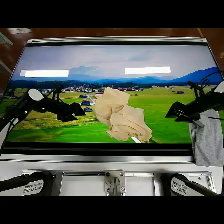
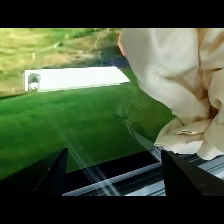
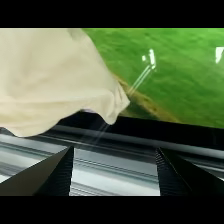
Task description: Fold the shirts.
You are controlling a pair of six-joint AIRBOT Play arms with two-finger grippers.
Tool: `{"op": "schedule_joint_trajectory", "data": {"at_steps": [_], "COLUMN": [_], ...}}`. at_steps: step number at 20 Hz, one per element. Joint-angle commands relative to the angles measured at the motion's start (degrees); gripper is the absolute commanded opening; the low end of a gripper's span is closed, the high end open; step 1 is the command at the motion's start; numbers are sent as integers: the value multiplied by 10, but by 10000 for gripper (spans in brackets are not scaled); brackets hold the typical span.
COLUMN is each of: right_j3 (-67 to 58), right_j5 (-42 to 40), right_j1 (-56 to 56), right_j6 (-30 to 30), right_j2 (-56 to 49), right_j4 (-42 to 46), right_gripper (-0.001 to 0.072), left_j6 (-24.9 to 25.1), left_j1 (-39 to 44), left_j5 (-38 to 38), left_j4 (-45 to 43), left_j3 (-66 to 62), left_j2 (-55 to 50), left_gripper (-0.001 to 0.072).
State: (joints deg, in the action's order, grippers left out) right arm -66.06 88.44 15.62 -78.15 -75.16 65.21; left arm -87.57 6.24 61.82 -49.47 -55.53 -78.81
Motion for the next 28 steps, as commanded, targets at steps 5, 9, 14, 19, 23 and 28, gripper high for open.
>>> {"op": "schedule_joint_trajectory", "data": {"at_steps": [5, 9, 14, 19, 23, 28], "right_j3": [5, 5, 5, 5, 5, 0], "right_j5": [-47, -74, -78, -130, -139, -137], "right_j1": [-20, -40, -67, -112, -155, -187], "right_j6": [34, 47, 50, 59, 82, 112], "right_j2": [-111, -122, -141, -173, -214, -221], "right_j4": [-63, -63, -69, -103, -172, -160], "right_gripper": [669, 670, 670, 669, 667, 61], "left_j6": [74, 74, 60, 87, 90, 112], "left_j1": [59, 80, 100, 90, 77, 59], "left_j5": [-120, -125, -129, -117, -117, -124], "left_j4": [191, 195, 195, 195, 190, 180], "left_j3": [27, -6, -47, -63, -63, -64], "left_j2": [-91, -133, -175, -172, -162, -131], "left_gripper": [710, 707, 212, 38, 38, 37]}}
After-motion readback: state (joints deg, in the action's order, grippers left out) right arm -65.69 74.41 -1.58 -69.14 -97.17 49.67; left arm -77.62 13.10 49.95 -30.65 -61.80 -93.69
